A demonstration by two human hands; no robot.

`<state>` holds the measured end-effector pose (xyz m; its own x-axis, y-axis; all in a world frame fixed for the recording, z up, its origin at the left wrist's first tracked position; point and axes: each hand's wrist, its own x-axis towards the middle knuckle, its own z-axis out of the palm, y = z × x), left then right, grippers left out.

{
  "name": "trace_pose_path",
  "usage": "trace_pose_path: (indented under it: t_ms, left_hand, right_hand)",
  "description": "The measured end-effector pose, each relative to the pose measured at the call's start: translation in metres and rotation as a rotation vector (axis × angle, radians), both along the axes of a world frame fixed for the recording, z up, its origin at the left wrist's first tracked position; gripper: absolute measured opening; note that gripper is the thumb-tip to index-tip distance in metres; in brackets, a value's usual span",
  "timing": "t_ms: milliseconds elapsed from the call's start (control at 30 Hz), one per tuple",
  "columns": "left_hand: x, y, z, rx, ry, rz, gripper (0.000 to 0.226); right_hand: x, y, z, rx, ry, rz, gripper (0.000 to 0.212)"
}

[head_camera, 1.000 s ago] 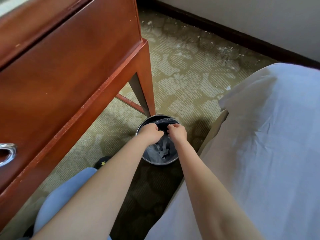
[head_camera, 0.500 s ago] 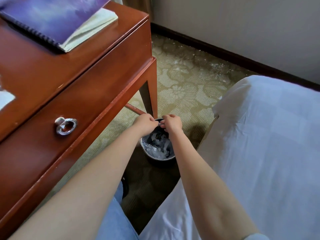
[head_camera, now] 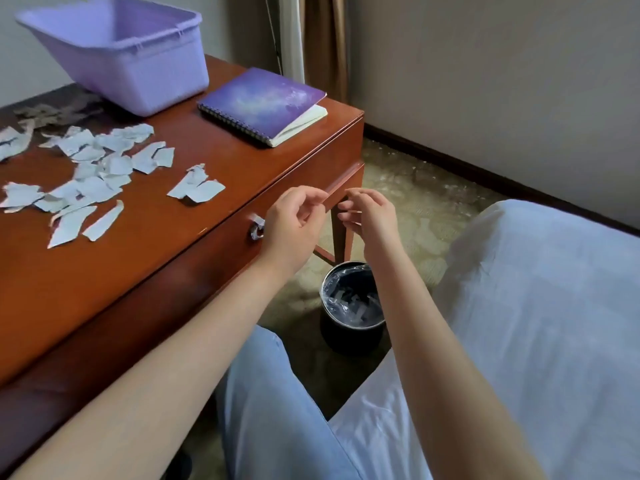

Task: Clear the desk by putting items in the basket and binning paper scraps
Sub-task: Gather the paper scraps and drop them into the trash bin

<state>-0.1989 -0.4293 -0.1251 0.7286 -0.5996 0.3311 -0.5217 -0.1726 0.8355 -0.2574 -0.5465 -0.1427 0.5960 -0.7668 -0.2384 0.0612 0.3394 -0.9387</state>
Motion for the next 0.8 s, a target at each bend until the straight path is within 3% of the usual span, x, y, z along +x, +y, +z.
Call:
trace_pose_path:
  t_ms: [200, 433, 567, 700, 800]
  left_hand:
    - [0.026, 0.064, 0.043, -0.126, -0.125, 0.172, 0.020]
    - [0.074, 0.144, 0.043, -0.072, -0.138, 0.475, 0.025]
    - [0.102, 0.179, 0.036, 0.110, -0.161, 0.630, 0.027]
    - [0.128, 0.197, 0.030, 0.340, -0.171, 0.726, 0.035]
    - [0.146, 0.199, 0.029, 0.569, -0.167, 0.647, 0.063]
  right_hand:
    - [0.037, 0.061, 0.044, -0.264, -0.021, 0.128, 0.019]
    - [0.091, 0.115, 0.058, -0.795, 0.140, 0.194, 0.021]
    - [0.127, 0.128, 0.053, -1.114, 0.326, 0.305, 0.041]
    - [0.155, 0.137, 0.040, -1.351, 0.649, 0.368, 0.070]
    - [0.172, 0.143, 0.034, -1.380, 0.689, 0.395, 0.066]
